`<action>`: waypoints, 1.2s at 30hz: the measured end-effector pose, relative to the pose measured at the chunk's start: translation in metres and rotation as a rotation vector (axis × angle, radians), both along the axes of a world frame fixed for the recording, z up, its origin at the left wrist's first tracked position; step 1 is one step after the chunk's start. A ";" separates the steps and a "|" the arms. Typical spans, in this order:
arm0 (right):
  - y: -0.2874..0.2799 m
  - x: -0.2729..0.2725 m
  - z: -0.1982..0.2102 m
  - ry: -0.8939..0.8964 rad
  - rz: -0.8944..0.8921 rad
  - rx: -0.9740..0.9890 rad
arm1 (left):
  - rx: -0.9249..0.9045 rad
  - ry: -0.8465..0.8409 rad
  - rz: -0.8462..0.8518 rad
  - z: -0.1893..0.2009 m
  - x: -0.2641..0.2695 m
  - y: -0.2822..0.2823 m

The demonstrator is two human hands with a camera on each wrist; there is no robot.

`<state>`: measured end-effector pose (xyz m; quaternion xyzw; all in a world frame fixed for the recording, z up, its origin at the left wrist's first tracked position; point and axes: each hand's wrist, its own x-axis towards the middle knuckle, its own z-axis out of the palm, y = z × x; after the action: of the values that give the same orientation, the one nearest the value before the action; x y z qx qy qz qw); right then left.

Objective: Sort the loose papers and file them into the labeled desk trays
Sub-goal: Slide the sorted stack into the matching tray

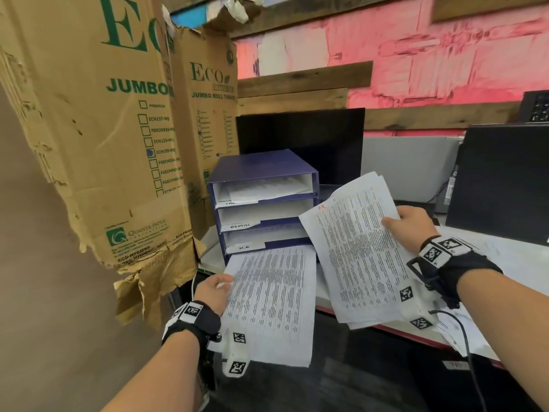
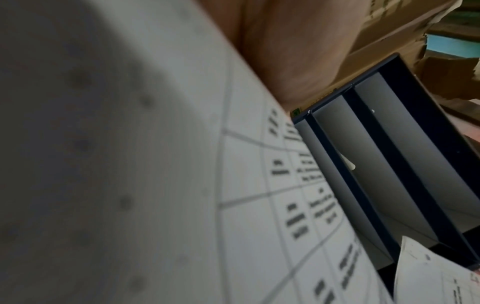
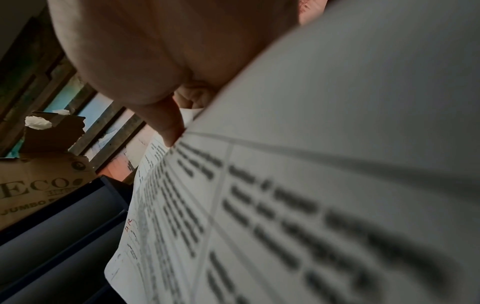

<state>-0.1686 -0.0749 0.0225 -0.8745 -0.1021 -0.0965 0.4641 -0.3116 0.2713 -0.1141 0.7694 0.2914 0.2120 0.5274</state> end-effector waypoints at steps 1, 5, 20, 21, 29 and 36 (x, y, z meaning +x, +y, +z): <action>0.000 0.000 -0.001 0.008 0.011 0.001 | -0.013 -0.025 0.006 0.002 0.001 0.000; 0.000 -0.002 -0.006 0.046 0.063 0.010 | -0.024 -0.038 0.052 0.005 0.007 -0.001; 0.017 0.012 -0.034 0.358 0.281 0.113 | 0.015 -0.013 0.168 0.001 0.061 -0.003; 0.022 0.011 -0.039 0.383 0.306 0.122 | -0.001 -0.008 0.187 -0.001 0.066 -0.002; 0.077 0.039 -0.064 0.395 0.430 -0.109 | 0.004 0.181 -0.155 -0.010 0.088 0.013; 0.117 0.057 -0.084 0.471 0.361 -0.295 | 0.159 0.153 -0.250 -0.005 0.077 0.029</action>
<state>-0.1116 0.0422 -0.0615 -0.8984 -0.1579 0.2081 0.3532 -0.2348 0.2999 -0.1188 0.8528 0.2152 0.1079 0.4635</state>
